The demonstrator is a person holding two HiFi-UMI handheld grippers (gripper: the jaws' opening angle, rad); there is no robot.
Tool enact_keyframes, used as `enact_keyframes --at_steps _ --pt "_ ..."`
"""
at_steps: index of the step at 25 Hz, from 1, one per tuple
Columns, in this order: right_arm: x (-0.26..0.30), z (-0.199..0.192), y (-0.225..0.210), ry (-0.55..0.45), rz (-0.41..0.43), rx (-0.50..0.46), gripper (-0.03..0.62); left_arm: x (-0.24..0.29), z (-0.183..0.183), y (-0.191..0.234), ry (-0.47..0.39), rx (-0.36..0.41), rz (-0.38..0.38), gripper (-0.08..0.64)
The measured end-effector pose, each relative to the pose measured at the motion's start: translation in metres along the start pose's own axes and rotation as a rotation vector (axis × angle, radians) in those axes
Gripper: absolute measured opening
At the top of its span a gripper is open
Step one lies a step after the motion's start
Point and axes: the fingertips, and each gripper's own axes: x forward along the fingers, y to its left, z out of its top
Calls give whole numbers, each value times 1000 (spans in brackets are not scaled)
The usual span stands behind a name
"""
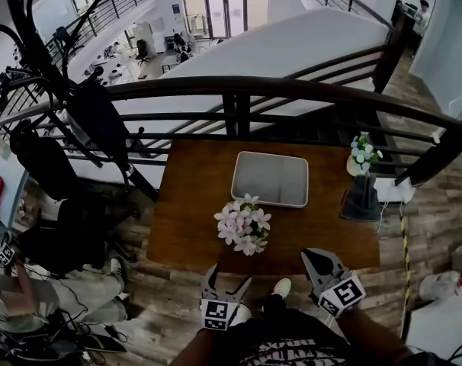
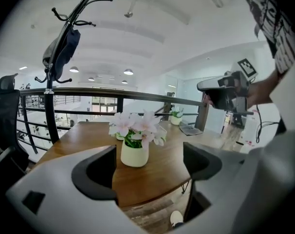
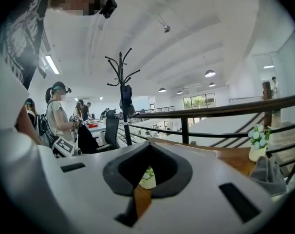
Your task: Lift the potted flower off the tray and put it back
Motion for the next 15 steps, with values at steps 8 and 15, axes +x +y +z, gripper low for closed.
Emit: enact_keyframes --at_steps 8,15 --pt "-24 -3 50 -32 -56 -104 -11 -18 16 -2 -67 9 -28 443" --pt "-29 -6 64 -36 -54 -88 -11 -4 6 -3 -47 19 -29 442"
